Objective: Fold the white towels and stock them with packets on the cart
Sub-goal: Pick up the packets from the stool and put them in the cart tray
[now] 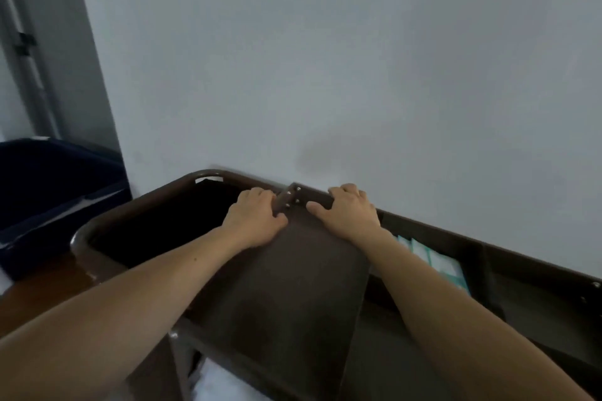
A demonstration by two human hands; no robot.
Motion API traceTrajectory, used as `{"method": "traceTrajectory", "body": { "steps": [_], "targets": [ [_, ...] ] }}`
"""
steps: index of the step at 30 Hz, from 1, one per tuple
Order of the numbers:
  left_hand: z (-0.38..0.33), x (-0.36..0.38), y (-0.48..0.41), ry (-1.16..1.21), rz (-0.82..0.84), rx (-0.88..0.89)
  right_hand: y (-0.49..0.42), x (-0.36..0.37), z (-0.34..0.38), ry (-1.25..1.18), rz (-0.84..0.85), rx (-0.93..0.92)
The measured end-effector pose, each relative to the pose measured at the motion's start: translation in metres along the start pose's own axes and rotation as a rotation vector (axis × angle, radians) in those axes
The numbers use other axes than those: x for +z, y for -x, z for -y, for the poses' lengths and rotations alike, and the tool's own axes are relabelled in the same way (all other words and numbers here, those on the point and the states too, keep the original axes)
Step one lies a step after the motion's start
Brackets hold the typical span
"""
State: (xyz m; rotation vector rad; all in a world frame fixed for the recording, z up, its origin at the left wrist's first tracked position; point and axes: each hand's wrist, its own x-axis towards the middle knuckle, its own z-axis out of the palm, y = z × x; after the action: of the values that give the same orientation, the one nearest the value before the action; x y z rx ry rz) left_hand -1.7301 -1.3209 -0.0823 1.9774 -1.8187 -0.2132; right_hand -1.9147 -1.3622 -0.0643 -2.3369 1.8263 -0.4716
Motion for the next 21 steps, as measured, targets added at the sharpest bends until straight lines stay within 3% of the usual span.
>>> {"method": "traceTrajectory", "body": {
  "steps": [14,21],
  "targets": [
    [0.329,-0.146,0.137,-0.125,-0.056,-0.342,0.039,0.104,0.343,0.015,0.189,-0.348],
    [0.436,-0.176,0.163,-0.065,-0.012,-0.507,0.028,0.157,0.453,0.026,0.264,-0.479]
  ]
}}
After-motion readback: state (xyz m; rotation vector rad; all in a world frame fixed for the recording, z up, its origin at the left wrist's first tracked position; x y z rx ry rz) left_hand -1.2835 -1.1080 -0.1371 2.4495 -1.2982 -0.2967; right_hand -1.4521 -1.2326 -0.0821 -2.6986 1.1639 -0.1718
